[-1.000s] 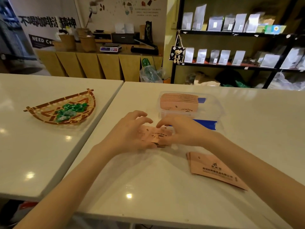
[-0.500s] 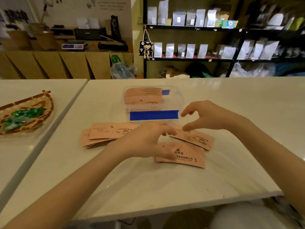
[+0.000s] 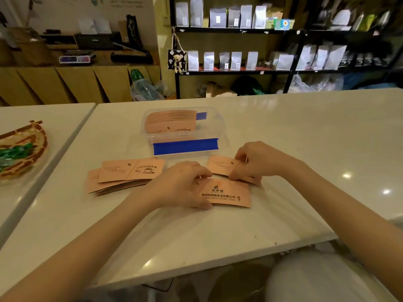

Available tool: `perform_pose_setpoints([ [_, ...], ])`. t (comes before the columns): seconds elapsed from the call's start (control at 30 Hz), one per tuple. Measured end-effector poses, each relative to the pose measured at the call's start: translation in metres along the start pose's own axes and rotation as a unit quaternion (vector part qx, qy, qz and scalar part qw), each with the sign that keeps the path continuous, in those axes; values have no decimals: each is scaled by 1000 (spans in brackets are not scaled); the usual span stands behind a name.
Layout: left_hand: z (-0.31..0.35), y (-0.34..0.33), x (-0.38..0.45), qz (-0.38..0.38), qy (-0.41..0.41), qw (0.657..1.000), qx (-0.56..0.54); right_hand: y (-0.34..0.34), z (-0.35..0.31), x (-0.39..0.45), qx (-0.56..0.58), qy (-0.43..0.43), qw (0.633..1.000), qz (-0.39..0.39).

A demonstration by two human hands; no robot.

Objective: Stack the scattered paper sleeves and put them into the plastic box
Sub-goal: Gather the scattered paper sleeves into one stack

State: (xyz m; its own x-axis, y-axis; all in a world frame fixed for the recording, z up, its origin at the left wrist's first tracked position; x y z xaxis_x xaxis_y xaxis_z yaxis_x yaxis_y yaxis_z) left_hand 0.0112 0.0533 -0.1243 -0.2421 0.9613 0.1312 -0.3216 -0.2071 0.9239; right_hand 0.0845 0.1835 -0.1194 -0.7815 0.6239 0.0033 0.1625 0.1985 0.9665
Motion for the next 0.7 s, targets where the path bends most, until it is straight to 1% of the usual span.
perform_pose_setpoints([
  [0.1,-5,14,-7,32,4,999,-14,13,-5,4,50,2,998,28],
  [0.2,-21,32,-20,57,28,997,-34,25,-18,7,93,23,995,39],
  [0.27,-37,45,-31,77,54,994,-47,33,-30,10,114,40,991,60],
  [0.37,-69,64,-50,113,110,985,-65,44,-53,14,177,63,976,113],
  [0.47,-102,81,-66,151,162,973,-67,46,-85,17,207,111,961,148],
  [0.57,-128,93,-78,193,204,958,-54,37,-118,22,203,164,955,143],
  [0.7,-152,91,-84,200,232,950,-57,15,-160,27,161,232,953,108],
])
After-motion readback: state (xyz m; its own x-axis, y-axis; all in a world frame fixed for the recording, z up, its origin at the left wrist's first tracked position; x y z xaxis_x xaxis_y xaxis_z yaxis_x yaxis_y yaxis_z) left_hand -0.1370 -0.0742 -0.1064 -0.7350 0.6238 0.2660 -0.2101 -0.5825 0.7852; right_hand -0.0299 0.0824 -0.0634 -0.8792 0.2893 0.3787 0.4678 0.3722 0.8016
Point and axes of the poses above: each hand's wrist, its own x-axis towards the middle knuckle, its own y-axis out of the back of the hand, z = x × y, the point moved 8 cm from there along x, towards the middle knuckle, and after that the axes turned 13 degrees about z, right-handed, at the moved point
